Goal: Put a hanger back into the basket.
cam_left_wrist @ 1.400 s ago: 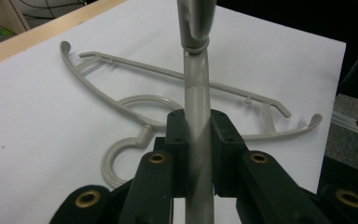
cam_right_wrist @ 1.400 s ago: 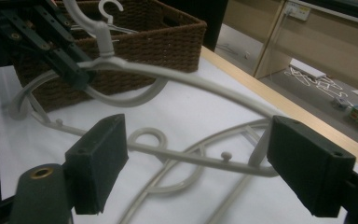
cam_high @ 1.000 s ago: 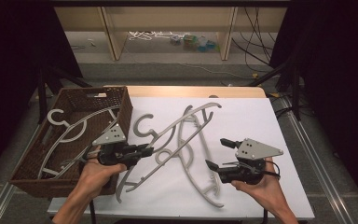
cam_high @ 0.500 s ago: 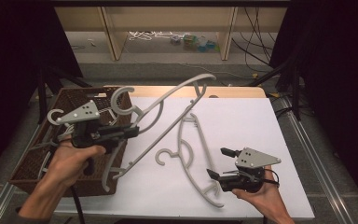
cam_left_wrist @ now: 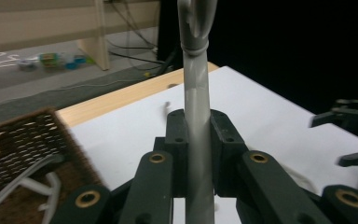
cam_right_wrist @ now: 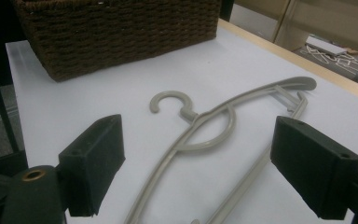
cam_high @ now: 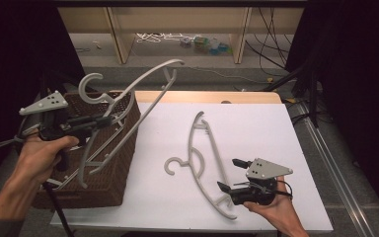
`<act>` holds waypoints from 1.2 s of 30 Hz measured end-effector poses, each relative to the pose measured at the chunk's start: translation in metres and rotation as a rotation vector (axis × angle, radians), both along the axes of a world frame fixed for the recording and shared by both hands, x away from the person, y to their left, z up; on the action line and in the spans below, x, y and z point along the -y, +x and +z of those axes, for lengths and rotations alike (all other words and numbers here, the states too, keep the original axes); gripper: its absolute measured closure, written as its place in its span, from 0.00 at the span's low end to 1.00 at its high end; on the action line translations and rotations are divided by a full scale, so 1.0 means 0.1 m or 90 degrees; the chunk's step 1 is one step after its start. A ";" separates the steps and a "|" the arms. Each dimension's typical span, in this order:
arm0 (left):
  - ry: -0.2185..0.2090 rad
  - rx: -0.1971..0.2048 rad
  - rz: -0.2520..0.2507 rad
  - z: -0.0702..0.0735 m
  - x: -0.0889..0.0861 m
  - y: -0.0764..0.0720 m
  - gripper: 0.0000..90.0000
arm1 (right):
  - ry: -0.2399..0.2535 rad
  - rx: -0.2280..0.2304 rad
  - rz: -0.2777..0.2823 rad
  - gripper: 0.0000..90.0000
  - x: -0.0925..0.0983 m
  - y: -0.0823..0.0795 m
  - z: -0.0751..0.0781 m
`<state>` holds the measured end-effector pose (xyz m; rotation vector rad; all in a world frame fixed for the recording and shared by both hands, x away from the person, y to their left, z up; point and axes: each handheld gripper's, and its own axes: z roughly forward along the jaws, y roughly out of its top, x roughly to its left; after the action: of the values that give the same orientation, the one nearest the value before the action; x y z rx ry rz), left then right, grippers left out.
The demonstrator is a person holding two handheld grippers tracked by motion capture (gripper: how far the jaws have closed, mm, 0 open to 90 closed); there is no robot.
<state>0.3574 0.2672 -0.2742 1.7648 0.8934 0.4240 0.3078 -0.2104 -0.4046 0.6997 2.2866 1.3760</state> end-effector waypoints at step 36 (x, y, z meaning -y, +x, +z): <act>0.104 -0.018 0.128 -0.70 -0.99 0.17 0.88 | -0.009 -0.014 -0.006 0.21 0.00 0.03 -0.06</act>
<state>0.3746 0.3666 -0.3438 1.8396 1.0868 0.6192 0.3104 -0.2107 -0.4106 0.7240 2.3052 1.3521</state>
